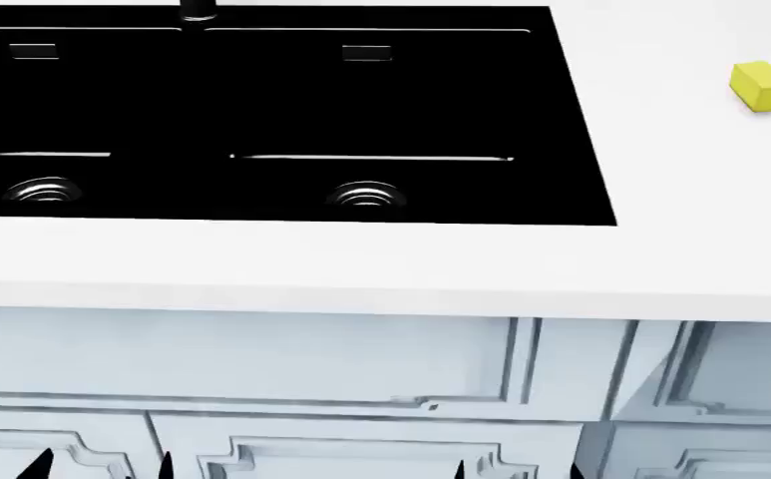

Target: Pick the pan and sponge and place them into the sink. Then turn on the water.

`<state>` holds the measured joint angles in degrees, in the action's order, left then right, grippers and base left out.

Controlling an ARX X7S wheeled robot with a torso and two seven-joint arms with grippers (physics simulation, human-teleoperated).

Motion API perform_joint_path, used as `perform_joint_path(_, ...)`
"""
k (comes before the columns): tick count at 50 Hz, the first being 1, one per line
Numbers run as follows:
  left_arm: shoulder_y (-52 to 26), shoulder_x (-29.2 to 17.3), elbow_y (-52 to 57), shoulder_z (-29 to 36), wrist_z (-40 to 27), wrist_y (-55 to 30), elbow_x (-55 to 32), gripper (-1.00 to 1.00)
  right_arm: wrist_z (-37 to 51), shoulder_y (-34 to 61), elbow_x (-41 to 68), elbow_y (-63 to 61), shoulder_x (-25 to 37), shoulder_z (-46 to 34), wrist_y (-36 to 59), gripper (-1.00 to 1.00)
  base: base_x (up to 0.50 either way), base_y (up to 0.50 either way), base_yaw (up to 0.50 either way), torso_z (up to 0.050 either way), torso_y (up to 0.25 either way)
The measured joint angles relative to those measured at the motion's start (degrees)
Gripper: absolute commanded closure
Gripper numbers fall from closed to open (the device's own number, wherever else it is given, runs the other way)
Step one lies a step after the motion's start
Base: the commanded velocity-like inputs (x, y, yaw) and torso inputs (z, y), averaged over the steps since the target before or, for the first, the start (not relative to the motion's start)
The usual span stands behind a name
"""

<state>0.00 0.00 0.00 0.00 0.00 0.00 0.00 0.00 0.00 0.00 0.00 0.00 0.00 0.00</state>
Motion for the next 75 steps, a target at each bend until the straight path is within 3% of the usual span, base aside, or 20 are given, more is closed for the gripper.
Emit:
perform_joint_path(19,-0.4,-2.1,-0.2,3.1,-2.9,0.1,-1.5,-1.00,2.8,0.0,3.0,0.0,2.1,-2.2,0.7,-1.00,0.00,-0.01,0.00,0.000,0.000)
perform_joint_path(61,-0.8,-5.4,-0.3,7.1,-6.7,-0.3,-5.1,-1.00,6.5,0.5,5.9,0.3,5.6,-6.6,0.6,-1.00,0.07,-0.50,0.00,0.000,0.000)
perform_joint_path(75,-0.9,-6.3,0.1,7.8,-7.6,-1.1,-6.4,-1.00,7.5,0.7,6.5,0.6,6.4,-7.5,0.6,-1.00,0.01,-0.18,0.00,0.000,0.000)
